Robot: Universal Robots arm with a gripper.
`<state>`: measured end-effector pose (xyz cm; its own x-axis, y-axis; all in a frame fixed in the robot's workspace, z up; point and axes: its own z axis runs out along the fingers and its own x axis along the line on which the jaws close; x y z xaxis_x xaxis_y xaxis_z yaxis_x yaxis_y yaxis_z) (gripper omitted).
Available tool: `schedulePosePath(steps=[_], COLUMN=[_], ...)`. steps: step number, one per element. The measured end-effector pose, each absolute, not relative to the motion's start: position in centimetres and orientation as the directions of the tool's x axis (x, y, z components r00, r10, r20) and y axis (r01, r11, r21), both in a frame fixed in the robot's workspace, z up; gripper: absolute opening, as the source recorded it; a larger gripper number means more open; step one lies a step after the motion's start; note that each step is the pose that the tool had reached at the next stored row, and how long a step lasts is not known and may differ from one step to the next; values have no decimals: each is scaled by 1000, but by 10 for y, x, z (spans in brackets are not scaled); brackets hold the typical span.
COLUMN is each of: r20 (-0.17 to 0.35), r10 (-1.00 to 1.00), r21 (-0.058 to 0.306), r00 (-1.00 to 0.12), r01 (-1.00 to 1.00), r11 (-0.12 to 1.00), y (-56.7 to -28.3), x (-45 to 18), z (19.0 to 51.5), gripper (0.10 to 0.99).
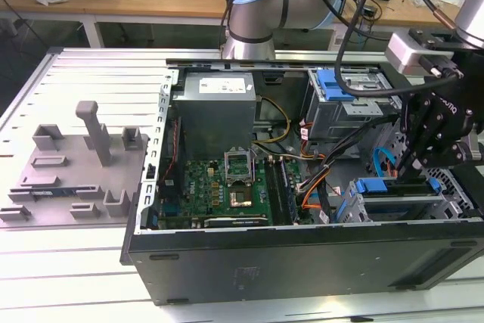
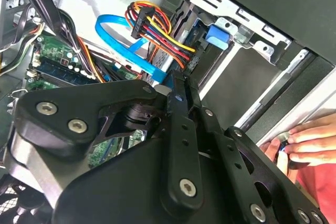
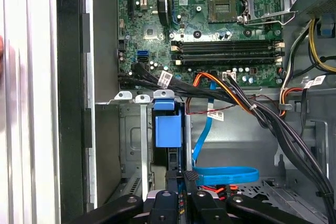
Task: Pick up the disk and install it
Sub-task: 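Insert the second disk wire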
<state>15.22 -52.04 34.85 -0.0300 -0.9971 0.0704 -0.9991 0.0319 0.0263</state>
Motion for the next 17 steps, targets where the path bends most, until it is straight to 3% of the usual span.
schedulePosePath(steps=[17], r20=[71], r10=[-997], r21=[26], r00=[-30], r01=[-999], r11=[32], y=[-522], x=[153], z=[337], gripper=[161])
